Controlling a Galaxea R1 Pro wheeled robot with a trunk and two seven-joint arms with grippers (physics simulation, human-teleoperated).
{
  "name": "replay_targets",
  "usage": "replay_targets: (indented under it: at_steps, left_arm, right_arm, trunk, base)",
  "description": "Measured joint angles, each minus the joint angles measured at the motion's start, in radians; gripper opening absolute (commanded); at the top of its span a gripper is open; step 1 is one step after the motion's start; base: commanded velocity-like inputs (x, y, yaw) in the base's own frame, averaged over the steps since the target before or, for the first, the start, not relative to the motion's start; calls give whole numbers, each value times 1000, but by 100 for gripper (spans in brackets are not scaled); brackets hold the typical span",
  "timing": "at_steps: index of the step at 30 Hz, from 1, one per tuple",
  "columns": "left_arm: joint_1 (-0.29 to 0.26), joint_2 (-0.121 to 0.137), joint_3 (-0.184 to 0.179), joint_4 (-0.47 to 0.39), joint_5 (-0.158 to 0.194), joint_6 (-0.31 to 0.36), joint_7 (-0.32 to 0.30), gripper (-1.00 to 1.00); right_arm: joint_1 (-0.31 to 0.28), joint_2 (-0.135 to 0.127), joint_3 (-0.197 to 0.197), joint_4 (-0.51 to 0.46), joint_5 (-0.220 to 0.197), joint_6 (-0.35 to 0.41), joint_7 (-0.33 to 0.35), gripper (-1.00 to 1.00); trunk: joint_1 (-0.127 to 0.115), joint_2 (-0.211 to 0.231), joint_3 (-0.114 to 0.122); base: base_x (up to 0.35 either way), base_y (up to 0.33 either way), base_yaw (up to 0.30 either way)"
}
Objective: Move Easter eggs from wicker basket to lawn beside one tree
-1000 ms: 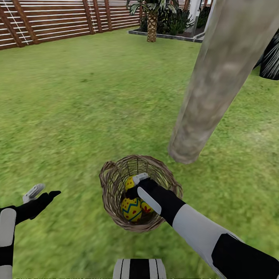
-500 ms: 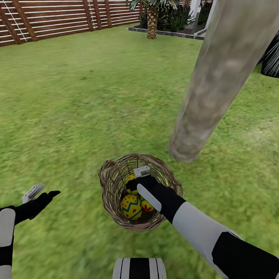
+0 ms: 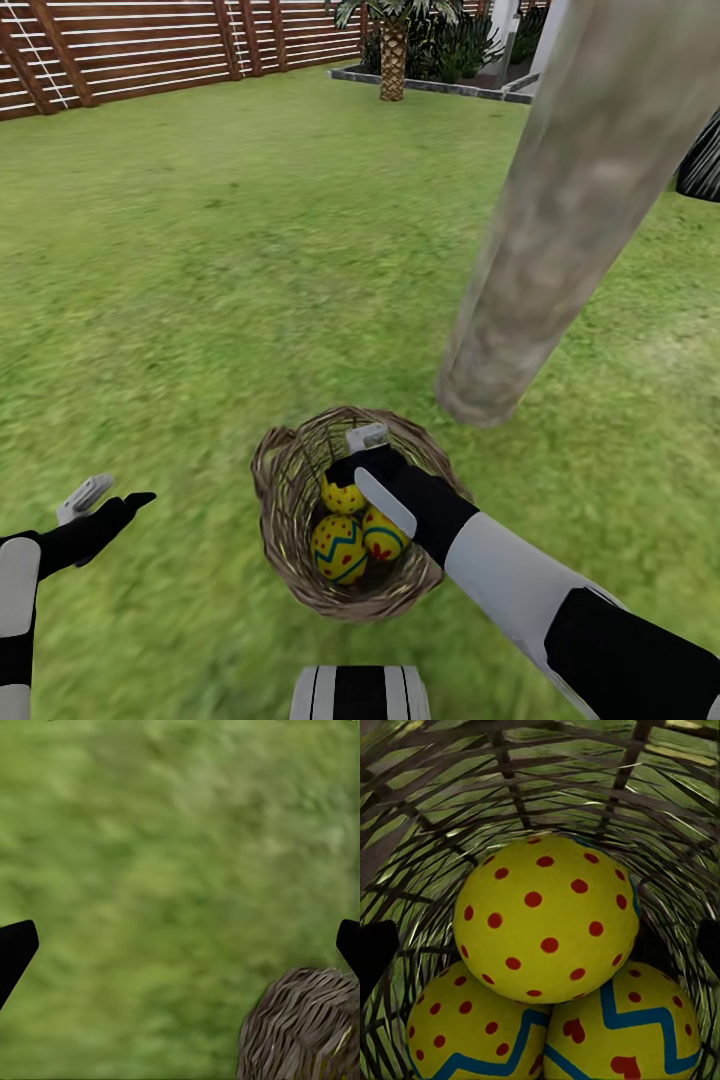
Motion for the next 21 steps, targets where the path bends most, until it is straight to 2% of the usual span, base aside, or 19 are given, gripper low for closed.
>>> replay_targets:
  at_steps: [4, 21]
  left_arm:
    - [0, 0, -1, 0, 0, 0, 0, 100]
    - [0, -2, 1, -4, 0, 0, -1, 100]
  right_arm:
    - [1, 0, 0, -4, 2, 0, 0, 100]
    - [2, 0, -6, 0, -1, 0, -4, 100]
  trunk:
    - [0, 0, 0]
    - [1, 0, -4]
  base:
    - [162, 0, 0]
    - [4, 0, 0]
